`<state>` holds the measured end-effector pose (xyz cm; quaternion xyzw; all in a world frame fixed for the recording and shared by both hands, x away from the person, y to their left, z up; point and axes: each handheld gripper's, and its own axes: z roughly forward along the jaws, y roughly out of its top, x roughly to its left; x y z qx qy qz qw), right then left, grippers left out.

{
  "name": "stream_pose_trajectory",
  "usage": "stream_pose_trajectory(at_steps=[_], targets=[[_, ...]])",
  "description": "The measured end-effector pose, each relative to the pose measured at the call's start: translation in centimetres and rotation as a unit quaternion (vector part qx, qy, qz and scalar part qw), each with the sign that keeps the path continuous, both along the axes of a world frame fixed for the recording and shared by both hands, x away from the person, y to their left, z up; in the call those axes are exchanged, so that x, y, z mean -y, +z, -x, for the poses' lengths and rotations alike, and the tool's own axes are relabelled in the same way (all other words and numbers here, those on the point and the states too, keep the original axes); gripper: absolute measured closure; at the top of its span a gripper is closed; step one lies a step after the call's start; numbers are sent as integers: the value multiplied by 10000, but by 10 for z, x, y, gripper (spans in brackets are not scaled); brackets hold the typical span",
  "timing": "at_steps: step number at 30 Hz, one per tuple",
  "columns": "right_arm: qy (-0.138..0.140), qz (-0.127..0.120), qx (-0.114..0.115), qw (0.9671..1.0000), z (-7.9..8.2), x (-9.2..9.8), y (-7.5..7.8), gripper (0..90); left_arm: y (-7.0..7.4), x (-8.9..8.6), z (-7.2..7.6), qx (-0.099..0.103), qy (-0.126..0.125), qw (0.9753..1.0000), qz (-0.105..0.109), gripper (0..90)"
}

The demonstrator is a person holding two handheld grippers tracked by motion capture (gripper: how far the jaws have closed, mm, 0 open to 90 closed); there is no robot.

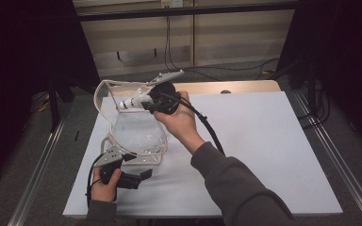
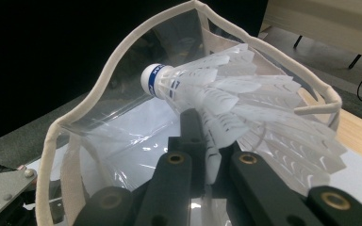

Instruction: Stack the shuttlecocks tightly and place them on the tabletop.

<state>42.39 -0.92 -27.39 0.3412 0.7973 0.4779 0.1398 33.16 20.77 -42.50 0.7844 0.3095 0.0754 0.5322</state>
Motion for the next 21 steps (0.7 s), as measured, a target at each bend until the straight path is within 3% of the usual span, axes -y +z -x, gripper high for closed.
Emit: stream_pose_trajectory(at_steps=[21], targets=[[-45,92,-82,9999,-7,-18,-8,890,0,0,-1,-10,-24,10000,-26,35]])
